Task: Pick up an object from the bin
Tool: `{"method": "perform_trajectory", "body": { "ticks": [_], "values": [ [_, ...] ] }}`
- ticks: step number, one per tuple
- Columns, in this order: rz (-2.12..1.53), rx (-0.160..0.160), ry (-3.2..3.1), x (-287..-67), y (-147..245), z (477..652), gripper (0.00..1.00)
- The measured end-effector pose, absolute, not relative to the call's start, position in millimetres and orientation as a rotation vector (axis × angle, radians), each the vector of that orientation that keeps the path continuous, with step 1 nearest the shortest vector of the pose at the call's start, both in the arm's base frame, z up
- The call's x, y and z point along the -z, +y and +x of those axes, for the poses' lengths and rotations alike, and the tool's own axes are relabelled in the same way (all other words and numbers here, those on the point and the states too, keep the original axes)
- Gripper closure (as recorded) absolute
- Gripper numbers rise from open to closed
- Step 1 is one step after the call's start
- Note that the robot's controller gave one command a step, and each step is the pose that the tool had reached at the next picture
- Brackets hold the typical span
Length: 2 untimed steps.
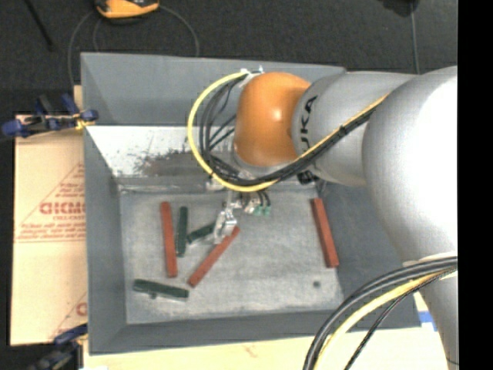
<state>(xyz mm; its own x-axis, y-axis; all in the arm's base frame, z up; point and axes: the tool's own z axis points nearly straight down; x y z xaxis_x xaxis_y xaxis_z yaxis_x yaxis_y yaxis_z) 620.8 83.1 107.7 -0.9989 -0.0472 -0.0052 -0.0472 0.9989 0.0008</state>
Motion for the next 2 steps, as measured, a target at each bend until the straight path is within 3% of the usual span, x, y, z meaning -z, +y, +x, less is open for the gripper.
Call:
{"method": "perform_trajectory", "body": {
  "ticks": [1, 2],
  "values": [
    [-0.22, 0.0, 3.127, -76.9, 93.6, 624.0, 0.0],
    [-0.225, -0.001, 3.128, -83.9, 93.0, 623.3, 1.0]
  ]
}}
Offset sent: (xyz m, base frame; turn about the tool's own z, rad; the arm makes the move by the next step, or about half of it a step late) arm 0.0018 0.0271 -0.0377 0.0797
